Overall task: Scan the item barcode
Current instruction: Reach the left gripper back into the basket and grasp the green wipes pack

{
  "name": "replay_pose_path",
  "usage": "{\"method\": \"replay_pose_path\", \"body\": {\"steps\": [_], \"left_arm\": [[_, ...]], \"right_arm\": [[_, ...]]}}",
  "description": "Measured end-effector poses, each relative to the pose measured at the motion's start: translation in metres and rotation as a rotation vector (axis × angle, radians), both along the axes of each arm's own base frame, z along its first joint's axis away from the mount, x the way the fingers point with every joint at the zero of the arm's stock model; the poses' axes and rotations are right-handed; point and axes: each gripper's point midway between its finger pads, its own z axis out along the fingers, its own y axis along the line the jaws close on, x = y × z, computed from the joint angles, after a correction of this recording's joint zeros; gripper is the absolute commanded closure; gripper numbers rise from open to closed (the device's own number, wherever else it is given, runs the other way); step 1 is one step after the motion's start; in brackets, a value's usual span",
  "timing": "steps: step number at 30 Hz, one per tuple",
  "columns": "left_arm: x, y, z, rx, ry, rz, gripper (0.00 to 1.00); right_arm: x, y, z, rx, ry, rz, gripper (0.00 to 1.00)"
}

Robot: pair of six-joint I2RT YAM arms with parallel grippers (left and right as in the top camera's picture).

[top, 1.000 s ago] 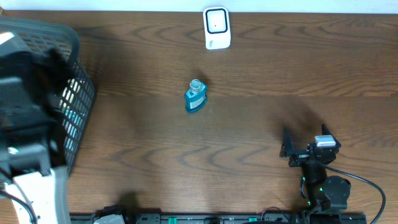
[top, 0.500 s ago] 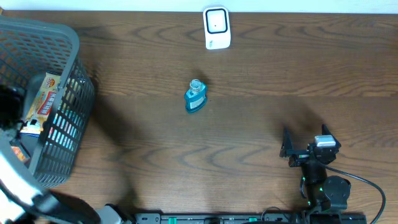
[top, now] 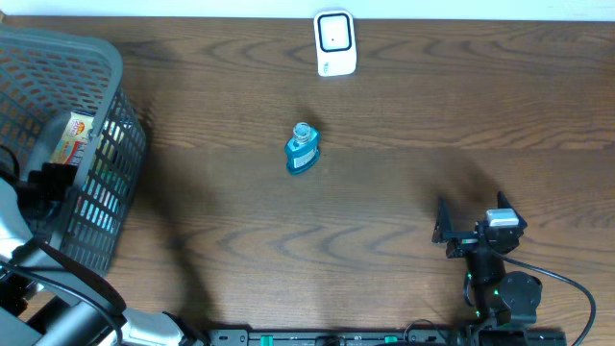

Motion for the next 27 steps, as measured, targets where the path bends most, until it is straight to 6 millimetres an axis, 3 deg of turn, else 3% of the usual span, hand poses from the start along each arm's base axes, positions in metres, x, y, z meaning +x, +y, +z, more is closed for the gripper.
{"method": "replay_pose_path", "body": {"steps": [6, 11, 13, 14, 18, 21, 27], "left_arm": [[-0.002, 0.010, -0.025, 0.075, 0.003, -0.034, 0.02], [0.000, 0.006, -0.044, 0.078, -0.030, -0.067, 0.02], [0.002, 0.002, -0.047, 0.066, -0.049, -0.084, 0.17], [0.003, 0.000, -0.047, 0.058, -0.058, -0.090, 0.34], [0.008, -0.007, -0.047, 0.026, -0.090, -0.111, 0.60], [0.009, -0.011, -0.047, 0.006, -0.104, -0.124, 0.92], [0.012, -0.016, -0.045, -0.018, -0.127, -0.128, 0.93]], "right_arm": [[0.000, 0.000, 0.000, 0.000, 0.000, 0.000, 0.01], [0.000, 0.000, 0.000, 0.000, 0.000, 0.000, 0.01], [0.000, 0.000, 0.000, 0.000, 0.000, 0.000, 0.01], [0.000, 0.000, 0.000, 0.000, 0.000, 0.000, 0.01], [0.000, 0.000, 0.000, 0.000, 0.000, 0.000, 0.01], [0.000, 0.000, 0.000, 0.000, 0.000, 0.000, 0.01], [0.000, 0.000, 0.000, 0.000, 0.000, 0.000, 0.01]]}}
